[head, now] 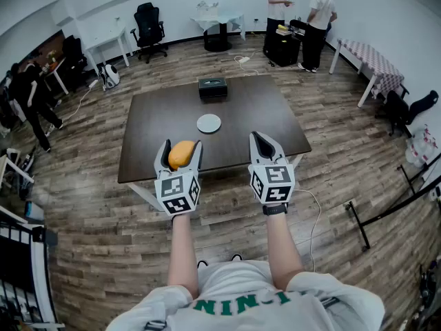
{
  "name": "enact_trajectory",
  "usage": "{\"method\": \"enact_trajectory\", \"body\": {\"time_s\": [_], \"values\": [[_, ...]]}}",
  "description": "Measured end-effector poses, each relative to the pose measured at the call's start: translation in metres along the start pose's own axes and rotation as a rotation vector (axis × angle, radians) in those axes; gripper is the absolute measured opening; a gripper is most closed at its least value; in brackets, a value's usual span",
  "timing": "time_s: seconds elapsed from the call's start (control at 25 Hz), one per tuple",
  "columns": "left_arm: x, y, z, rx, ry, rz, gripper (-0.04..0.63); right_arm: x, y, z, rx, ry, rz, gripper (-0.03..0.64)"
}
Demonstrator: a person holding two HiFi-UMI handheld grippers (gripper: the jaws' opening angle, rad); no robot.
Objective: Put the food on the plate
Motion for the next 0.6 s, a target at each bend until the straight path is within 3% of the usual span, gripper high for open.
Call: {"method": "enact_trajectory", "body": {"time_s": [0.6], "values": [[-0.011, 0.012, 0.017, -0.008, 0.002, -0.013, 0.381, -0.004, 0.015, 0.01, -0.072, -0.039, 0.002, 0.014]]}}
Point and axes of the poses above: the fingertips, and each gripper's own axes: x backward along the fingers, z to its right, y out of its underside, the point moved 4 cm from there along x, backward along the fingers, and after that the axes turned 8 degrees about z, right-handed, at the moved point
